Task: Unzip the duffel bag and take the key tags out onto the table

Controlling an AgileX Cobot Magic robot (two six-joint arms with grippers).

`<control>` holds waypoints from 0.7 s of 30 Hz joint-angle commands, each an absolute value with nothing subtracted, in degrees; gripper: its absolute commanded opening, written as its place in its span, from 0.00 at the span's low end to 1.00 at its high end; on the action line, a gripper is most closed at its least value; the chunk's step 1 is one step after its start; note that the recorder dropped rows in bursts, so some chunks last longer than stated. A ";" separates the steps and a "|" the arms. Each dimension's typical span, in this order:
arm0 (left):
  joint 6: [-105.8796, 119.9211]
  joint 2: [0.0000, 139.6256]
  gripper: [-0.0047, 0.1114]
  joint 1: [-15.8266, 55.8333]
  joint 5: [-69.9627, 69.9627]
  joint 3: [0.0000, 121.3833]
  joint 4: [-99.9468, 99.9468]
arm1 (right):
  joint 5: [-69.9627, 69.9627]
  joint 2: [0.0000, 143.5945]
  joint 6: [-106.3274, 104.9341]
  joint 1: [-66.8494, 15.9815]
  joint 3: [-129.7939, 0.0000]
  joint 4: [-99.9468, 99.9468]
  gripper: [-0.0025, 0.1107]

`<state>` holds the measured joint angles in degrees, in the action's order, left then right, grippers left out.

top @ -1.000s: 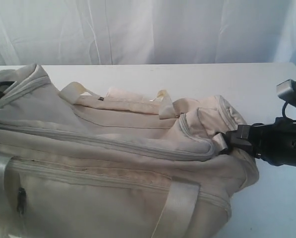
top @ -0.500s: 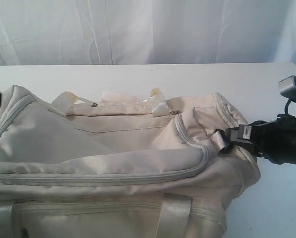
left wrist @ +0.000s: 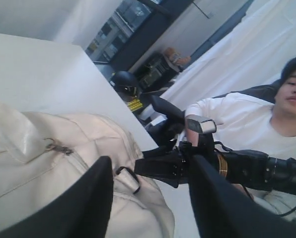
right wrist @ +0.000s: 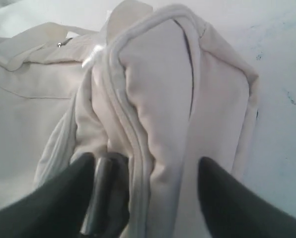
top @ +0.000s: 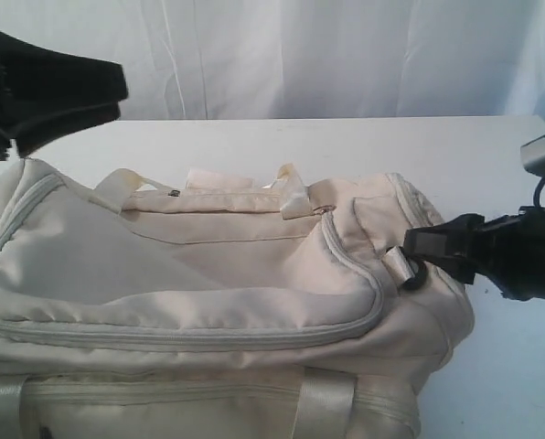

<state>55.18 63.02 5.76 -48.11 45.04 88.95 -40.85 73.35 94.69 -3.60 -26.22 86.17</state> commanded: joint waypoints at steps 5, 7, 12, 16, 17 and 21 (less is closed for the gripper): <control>66.82 76.63 0.49 18.11 -42.13 47.18 99.95 | -39.54 73.69 94.71 -3.62 -34.30 79.29 0.72; 67.10 80.23 0.49 20.00 -41.72 49.89 99.95 | -39.42 75.06 95.97 -3.85 -36.90 79.29 0.71; 66.93 90.86 0.49 24.19 -41.37 60.21 99.95 | -40.60 81.09 99.05 -7.05 -40.66 84.08 0.65; 63.20 99.65 0.49 26.39 -40.21 67.46 98.61 | -39.85 85.45 99.15 -8.24 -40.66 84.79 0.64; 62.53 101.61 0.49 26.77 -40.34 68.49 97.72 | -39.85 86.63 99.15 -8.36 -40.69 84.41 0.64; 61.31 105.44 0.49 28.77 -39.30 70.14 95.92 | -40.92 89.39 99.39 -10.88 -40.69 85.13 0.43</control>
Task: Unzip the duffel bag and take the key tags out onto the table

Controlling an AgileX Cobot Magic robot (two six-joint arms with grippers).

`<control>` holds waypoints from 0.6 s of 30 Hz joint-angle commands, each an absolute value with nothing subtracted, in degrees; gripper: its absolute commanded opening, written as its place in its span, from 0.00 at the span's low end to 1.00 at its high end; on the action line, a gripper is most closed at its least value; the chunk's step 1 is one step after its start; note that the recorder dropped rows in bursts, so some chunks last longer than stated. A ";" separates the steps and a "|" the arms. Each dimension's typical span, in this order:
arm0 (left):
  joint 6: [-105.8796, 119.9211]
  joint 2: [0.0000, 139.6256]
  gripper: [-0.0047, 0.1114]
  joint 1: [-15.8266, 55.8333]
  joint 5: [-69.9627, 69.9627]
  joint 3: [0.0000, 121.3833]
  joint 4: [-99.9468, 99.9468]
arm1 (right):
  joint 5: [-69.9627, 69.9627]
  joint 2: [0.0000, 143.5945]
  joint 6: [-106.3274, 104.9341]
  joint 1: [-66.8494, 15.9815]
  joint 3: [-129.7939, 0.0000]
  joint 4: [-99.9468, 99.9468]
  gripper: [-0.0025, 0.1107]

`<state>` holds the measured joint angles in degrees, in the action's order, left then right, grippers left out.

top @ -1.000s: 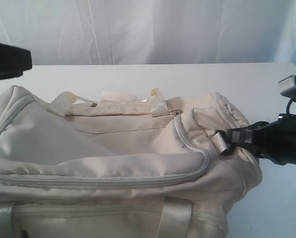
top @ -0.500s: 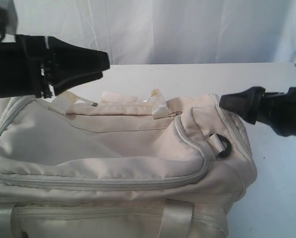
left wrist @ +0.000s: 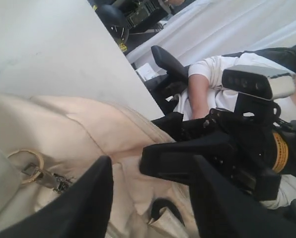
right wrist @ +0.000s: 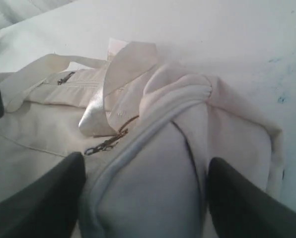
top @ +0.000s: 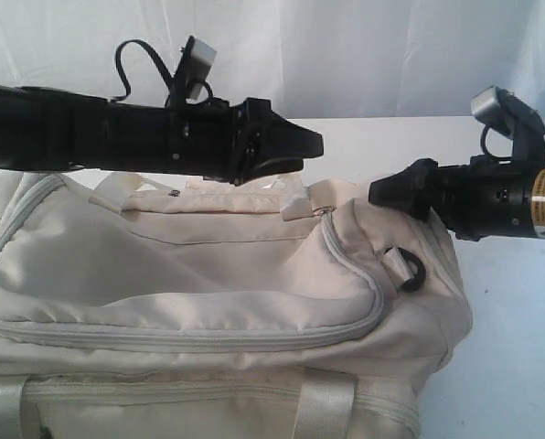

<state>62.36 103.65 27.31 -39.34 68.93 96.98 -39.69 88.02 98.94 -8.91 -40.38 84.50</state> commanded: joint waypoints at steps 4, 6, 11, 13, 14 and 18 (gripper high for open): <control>60.63 107.18 0.49 29.13 -39.03 70.78 94.56 | -41.04 89.54 99.28 -11.56 -40.69 92.48 0.06; 59.79 107.53 0.49 29.13 -38.31 70.78 92.96 | -37.22 89.54 101.72 -11.56 -40.69 97.97 0.02; 58.52 107.63 0.49 29.25 -36.85 70.78 91.19 | -34.89 89.54 104.35 -11.56 -40.69 99.95 0.02; 58.15 107.63 0.49 29.25 -36.27 70.78 90.76 | -36.30 89.54 104.35 -11.56 -40.69 99.95 0.02; 57.65 107.63 0.49 29.25 -35.81 70.78 90.28 | -36.84 89.54 104.35 -11.56 -40.69 99.95 0.02; 56.69 108.87 0.47 29.25 -35.62 70.78 89.42 | -38.26 89.54 104.35 -11.56 -40.69 99.95 0.02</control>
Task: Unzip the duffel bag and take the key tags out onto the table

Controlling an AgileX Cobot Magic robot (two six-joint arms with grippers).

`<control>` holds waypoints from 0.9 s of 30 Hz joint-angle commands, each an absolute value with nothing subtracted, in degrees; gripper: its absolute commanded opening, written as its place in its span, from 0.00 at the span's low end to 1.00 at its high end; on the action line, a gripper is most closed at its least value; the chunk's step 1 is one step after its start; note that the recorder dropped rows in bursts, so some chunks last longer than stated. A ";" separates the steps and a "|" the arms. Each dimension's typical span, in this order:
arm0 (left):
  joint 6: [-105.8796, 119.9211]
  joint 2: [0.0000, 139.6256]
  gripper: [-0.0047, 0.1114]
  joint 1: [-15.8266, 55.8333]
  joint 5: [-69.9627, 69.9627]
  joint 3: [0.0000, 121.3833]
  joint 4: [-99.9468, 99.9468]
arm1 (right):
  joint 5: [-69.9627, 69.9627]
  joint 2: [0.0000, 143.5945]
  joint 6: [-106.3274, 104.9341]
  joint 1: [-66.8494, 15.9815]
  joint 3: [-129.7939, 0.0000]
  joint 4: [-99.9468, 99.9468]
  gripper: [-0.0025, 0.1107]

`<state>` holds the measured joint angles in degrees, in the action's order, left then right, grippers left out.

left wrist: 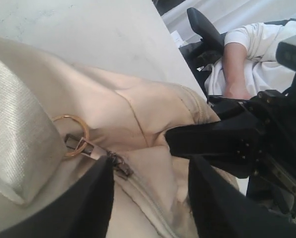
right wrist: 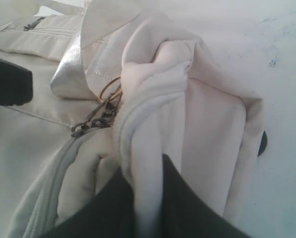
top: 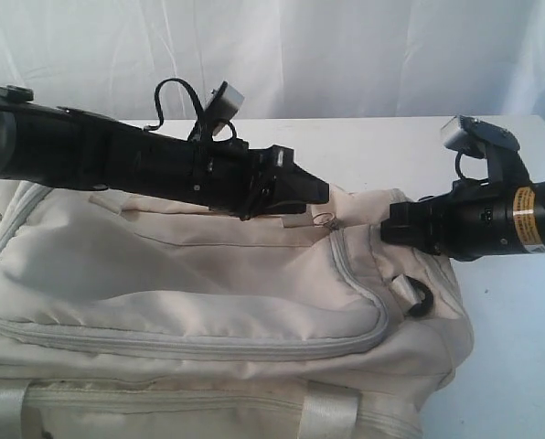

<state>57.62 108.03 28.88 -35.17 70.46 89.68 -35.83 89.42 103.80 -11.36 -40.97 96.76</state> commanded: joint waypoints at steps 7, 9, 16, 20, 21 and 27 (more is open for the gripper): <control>56.69 112.31 0.47 29.35 -35.38 71.18 89.66 | -38.56 89.54 104.13 -11.56 -40.69 99.95 0.02; 56.69 113.41 0.47 29.35 -36.01 72.45 89.88 | -38.56 89.54 104.13 -11.56 -40.69 99.95 0.02; 54.52 114.65 0.47 29.47 -39.30 77.76 92.32 | -38.66 89.54 103.72 -11.56 -40.69 99.95 0.02; 52.99 114.95 0.47 29.47 -38.93 78.05 92.06 | -38.66 89.54 103.72 -11.56 -40.69 99.95 0.02; 52.66 115.35 0.47 29.47 -39.50 78.05 92.06 | -38.66 89.54 103.72 -11.56 -40.69 99.95 0.02; 52.44 118.37 0.47 29.47 -38.49 78.05 91.87 | -38.95 89.54 103.72 -11.56 -40.69 99.95 0.02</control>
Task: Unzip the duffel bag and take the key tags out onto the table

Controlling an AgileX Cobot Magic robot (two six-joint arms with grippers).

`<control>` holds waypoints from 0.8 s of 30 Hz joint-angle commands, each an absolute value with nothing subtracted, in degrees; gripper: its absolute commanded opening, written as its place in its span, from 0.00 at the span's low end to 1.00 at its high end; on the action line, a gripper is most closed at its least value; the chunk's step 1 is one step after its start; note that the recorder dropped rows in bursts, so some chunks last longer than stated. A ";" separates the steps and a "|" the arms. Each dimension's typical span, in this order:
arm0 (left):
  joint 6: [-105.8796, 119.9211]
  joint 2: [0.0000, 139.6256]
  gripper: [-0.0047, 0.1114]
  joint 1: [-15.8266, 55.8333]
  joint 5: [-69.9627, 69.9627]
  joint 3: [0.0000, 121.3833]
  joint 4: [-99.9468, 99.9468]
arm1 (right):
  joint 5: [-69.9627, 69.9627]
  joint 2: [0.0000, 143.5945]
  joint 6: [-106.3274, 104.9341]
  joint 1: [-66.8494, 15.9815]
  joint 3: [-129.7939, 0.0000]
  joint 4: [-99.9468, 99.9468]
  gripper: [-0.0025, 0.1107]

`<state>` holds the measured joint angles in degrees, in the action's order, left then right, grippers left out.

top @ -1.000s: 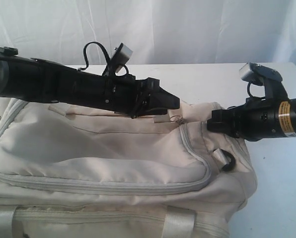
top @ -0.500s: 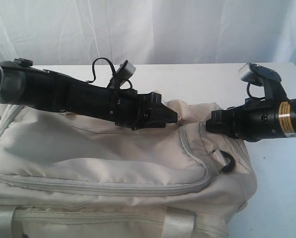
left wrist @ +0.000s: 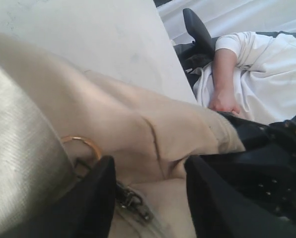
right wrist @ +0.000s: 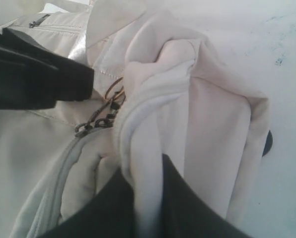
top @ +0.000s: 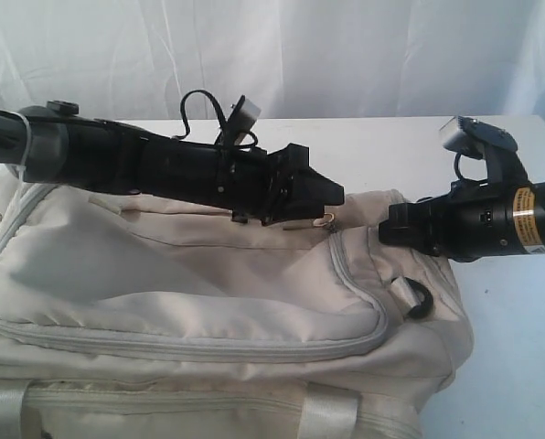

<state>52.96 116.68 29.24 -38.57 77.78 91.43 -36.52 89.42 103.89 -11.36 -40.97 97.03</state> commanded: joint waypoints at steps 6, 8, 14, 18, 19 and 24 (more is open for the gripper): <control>52.20 119.40 0.47 29.47 -38.54 78.07 89.47 | -38.95 89.54 103.72 -11.56 -40.69 99.95 0.02; 52.20 119.30 0.47 29.11 -38.67 78.07 89.01 | -38.95 89.54 103.72 -11.56 -40.69 99.95 0.02; 47.33 119.30 0.47 28.60 -39.39 77.95 80.76 | -37.38 89.54 103.72 -11.56 -40.69 99.95 0.02; 47.09 119.30 0.47 28.60 -36.38 77.95 80.61 | -37.49 89.54 103.72 -11.56 -40.69 99.95 0.02; 47.09 119.30 0.47 28.60 -35.47 77.95 80.61 | -37.93 89.54 103.72 -11.56 -40.69 99.95 0.02; 47.71 119.41 0.47 28.60 -32.05 79.68 81.24 | -42.54 89.54 102.07 -11.56 -40.69 99.95 0.02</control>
<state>47.86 118.72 28.86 -35.51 79.38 82.58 -38.36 89.42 103.24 -11.36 -40.97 97.54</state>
